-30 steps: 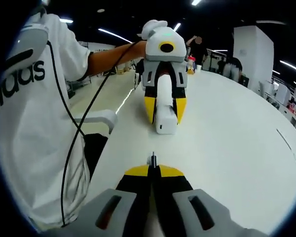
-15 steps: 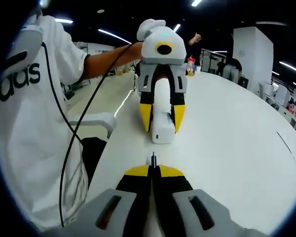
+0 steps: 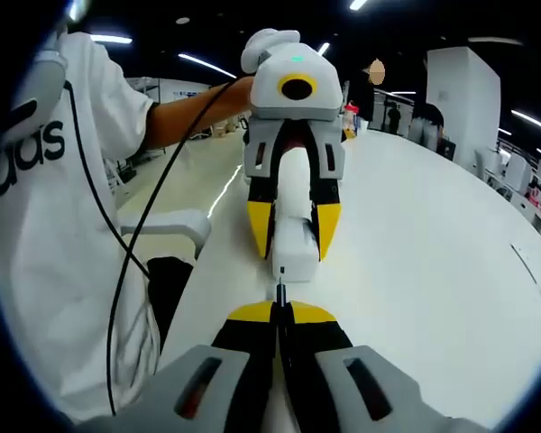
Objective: Plug the desk Type‑C cable into the charger adapter.
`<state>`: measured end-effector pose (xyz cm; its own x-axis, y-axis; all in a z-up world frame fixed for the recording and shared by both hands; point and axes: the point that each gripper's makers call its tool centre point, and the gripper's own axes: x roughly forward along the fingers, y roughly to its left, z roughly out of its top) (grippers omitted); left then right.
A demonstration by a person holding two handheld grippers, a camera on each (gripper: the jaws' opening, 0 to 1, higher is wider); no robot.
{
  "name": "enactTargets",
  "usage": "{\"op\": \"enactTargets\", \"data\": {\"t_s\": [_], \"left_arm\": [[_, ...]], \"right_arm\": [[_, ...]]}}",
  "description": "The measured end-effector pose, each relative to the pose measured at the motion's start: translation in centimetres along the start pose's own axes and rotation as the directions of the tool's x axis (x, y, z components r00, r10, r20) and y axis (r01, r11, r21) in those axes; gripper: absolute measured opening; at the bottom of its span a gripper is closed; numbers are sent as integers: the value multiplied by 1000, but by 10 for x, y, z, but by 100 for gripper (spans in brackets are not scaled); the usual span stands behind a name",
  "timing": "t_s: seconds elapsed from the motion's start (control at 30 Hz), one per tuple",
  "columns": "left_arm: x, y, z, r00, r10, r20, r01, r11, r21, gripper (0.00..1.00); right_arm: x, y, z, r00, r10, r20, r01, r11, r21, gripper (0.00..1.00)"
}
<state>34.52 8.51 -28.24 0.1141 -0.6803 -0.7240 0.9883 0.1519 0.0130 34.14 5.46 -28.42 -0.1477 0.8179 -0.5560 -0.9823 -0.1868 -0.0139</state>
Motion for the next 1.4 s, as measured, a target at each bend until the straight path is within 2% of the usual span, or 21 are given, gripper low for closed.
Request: {"op": "enactTargets", "data": {"t_s": [0.67,0.93,1.23,1.4], "left_arm": [[4,-1,4,1000,-13,23,13,1000,-10,25],[6,-1,4,1000,0,15,1,1000,-22,25],[10,1,6,1000,12,7,-12,999,-53,26],[11,2,6,1000,18,1,-18,998,-55,26]], "right_arm": [[6,-2,3,1000,7,-16,-7,1000,-5,2],[8,-5,3,1000,-1,-29,1,1000,-3,2],[8,5,3,997,-23,-77,23,1000,-6,2],[8,6,2,996,-32,-77,32,999,0,2]]}}
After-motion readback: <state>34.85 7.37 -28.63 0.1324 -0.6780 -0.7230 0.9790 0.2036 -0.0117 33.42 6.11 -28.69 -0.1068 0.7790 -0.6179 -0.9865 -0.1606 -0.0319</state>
